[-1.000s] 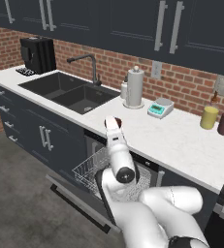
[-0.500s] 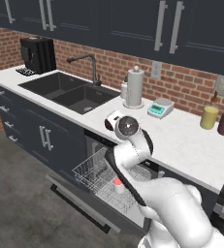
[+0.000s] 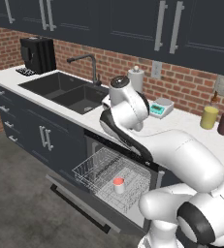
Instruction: Pick up the cup and bowl from the counter, place them in the dishwasher, and close the dishwasher door.
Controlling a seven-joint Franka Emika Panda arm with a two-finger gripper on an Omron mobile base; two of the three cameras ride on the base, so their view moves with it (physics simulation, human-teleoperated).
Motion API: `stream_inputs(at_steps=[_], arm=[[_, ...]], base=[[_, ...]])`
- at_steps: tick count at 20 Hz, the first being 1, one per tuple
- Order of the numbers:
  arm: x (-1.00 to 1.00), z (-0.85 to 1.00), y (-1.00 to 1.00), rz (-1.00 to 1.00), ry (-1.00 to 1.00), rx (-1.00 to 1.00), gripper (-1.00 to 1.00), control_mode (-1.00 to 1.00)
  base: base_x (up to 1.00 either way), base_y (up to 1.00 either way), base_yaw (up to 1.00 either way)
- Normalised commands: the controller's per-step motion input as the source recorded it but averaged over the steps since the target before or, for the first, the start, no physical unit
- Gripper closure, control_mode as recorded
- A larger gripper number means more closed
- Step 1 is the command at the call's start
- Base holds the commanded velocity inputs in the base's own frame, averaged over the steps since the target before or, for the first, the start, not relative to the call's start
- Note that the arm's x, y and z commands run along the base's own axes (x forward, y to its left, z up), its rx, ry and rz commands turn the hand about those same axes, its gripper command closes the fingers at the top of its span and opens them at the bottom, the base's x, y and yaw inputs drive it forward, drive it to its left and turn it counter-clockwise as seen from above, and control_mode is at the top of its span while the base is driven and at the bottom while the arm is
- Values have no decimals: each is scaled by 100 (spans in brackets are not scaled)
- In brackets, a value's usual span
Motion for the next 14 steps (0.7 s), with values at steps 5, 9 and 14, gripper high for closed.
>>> stream_inputs(at_steps=[5,9,14], arm=[[6,-29,6,5,0,4,-100,-100],[0,-71,2,-10,0,14,-100,-100],[25,-46,-12,-34,-7,13,-100,-100]], base=[[0,0,0],[0,0,0],[0,0,0]])
